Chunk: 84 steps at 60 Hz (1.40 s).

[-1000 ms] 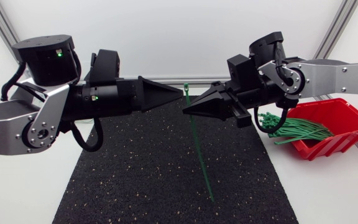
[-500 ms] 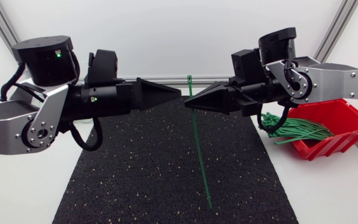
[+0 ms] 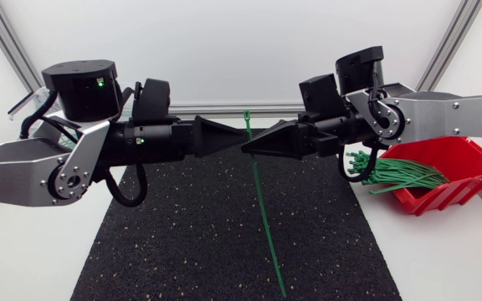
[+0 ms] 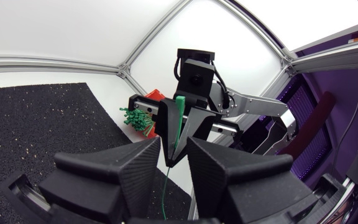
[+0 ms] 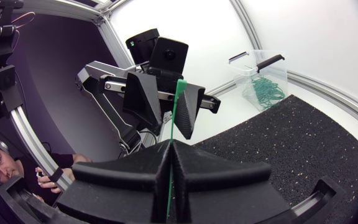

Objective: Take a green cable tie from the red box, thread the tail through the head to close it, then place it in the transparent bin on the left.

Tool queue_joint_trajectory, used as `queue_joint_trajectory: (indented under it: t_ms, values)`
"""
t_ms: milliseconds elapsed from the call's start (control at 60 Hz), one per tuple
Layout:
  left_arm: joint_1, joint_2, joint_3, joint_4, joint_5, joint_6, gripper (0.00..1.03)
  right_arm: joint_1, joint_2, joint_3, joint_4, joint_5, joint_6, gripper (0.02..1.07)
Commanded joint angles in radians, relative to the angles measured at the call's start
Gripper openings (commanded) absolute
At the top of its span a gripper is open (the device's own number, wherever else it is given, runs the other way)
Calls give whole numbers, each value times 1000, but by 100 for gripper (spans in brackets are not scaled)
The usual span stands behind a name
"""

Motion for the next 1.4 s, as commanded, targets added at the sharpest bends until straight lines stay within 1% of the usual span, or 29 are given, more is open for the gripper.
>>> queue_joint_trajectory:
  t_ms: [0,533,583,783,867,1017,1100,1133,1383]
  values:
    - [-11,24,37,25,1,19,33,5,36,-21,13,-16,29,8]
    - [-20,50,51,33,-13,20,31,-8,43,-11,22,-19,55,8]
    - [-20,50,48,35,-13,20,27,-9,42,-11,23,-19,55,8]
    - [-11,48,48,39,-14,19,27,-11,42,-14,31,-19,55,8]
    - [-10,45,48,41,-16,17,23,-11,42,-17,36,-19,56,8]
    - [-10,45,49,41,-16,17,23,-11,42,-18,39,-19,58,8]
    - [-10,47,51,41,-17,16,15,-12,42,-20,40,-19,58,8]
    - [-8,47,51,41,-19,16,14,-14,42,-20,42,-19,58,8]
    - [-3,45,54,41,-19,11,14,-15,39,-20,45,-17,58,8]
